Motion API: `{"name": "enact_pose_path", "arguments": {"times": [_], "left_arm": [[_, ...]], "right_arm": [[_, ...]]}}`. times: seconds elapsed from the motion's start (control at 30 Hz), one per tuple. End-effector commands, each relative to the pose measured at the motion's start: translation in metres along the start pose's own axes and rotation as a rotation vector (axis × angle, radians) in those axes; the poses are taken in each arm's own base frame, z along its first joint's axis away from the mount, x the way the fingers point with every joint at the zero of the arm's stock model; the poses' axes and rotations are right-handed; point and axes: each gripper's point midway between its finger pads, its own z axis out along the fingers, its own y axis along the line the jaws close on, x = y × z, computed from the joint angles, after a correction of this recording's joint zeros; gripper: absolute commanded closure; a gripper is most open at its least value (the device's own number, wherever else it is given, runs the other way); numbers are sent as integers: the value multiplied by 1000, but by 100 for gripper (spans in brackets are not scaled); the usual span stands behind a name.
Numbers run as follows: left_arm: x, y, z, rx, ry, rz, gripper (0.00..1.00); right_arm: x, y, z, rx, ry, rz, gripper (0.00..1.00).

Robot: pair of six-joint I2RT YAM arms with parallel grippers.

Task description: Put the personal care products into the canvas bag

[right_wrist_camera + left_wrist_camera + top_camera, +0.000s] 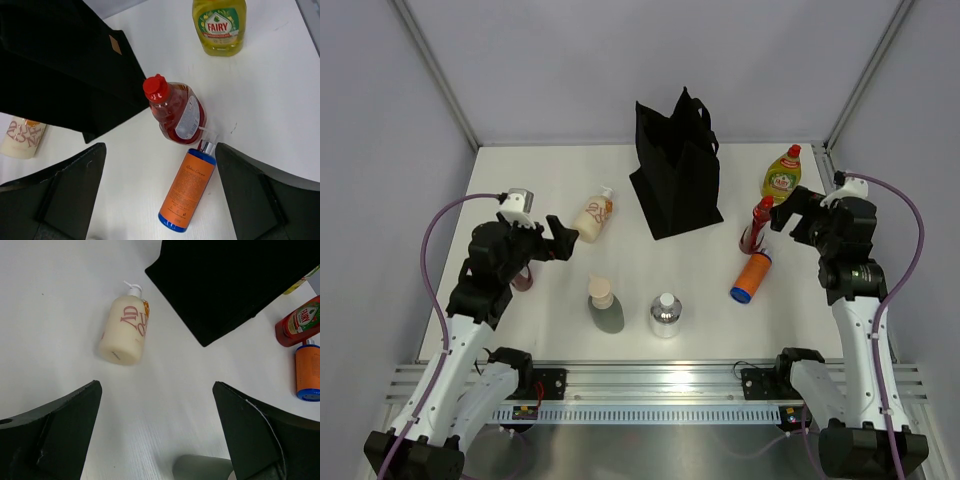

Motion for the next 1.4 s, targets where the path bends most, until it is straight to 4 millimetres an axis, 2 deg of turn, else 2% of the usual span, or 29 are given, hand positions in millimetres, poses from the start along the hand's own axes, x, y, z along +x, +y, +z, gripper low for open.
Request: {"name": "enact_pose_path", "arguments": {"times": [0.0,0.03,0.07,0.1,0.13,0.17,0.23,0.33,0.37,0.4,0.43,0.53,0.57,0.6,0.67,0.73,0.9,0.97,1.0,1.1,1.17,1.37], "left_arm": [[-22,-14,-2,64,-67,29,1],[-22,-15,-2,67,-67,31,1],[-22,-15,-2,69,-68,31,1],[-22,-16,-2,70,-67,32,1],[-21,-15,-2,68,-65,29,1],[-21,-15,-2,68,-63,29,1],[-20,-15,-1,64,-56,29,1],[-19,-15,0,67,-47,27,1],[-19,-16,0,70,-46,28,1],[-18,-16,0,73,-45,30,1],[-19,-16,0,73,-46,28,1],[-17,-16,2,74,-37,28,1],[-17,-16,2,75,-37,28,1],[-16,-16,3,76,-32,29,1],[-15,-15,4,74,-25,29,1],[-14,-15,4,73,-22,30,1],[-15,-16,4,78,-24,32,1],[-15,-16,4,80,-24,34,1],[-14,-17,5,83,-21,32,1],[-13,-18,6,93,-17,29,1],[-11,-19,7,96,-6,26,1],[-11,-17,8,90,-4,30,1]], "right_arm": [[-22,24,-9,-126,-34,-127,1],[-16,33,-11,-200,-3,-223,0],[-4,36,-9,-306,33,-487,1],[16,62,-21,-522,90,-593,0],[43,59,-33,-587,218,-635,0],[38,61,-28,-604,242,-659,0],[45,61,-29,-626,321,-642,1],[55,63,-15,-641,412,-535,1],[58,64,-9,-628,445,-493,0],[57,55,1,-545,450,-486,0],[55,55,11,-489,441,-436,0],[62,25,36,-250,458,-398,1],[76,32,40,-249,497,-404,1],[81,23,44,-175,510,-397,0],[95,18,43,-139,577,-342,0],[100,12,42,-116,604,-344,0],[76,-7,53,-9,416,-420,0],[78,-13,66,51,384,-360,1],[74,-26,71,131,364,-344,0],[76,-29,93,171,302,-268,2],[74,-24,110,144,242,-244,1],[64,-17,131,118,114,-159,2]]}}
